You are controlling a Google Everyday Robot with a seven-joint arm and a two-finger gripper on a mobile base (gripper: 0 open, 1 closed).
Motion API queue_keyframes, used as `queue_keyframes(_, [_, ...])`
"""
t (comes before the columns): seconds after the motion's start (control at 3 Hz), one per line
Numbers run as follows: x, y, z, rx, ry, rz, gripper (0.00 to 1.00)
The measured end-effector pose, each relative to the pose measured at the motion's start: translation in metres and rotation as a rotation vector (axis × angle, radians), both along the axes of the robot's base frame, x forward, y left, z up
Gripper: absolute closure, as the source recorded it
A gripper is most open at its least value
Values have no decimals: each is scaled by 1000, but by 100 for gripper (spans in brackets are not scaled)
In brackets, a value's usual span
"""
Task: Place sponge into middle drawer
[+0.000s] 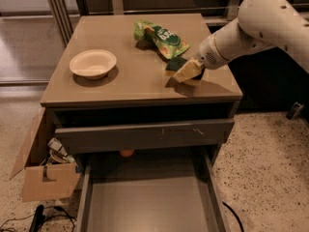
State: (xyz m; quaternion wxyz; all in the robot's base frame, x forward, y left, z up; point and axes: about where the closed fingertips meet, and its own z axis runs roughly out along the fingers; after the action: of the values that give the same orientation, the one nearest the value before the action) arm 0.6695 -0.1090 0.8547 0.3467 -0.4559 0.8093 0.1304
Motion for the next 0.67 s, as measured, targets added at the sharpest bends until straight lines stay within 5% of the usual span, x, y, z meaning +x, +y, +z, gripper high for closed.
queue_keyframes(0.67, [-91, -39, 12, 68, -15, -69, 100])
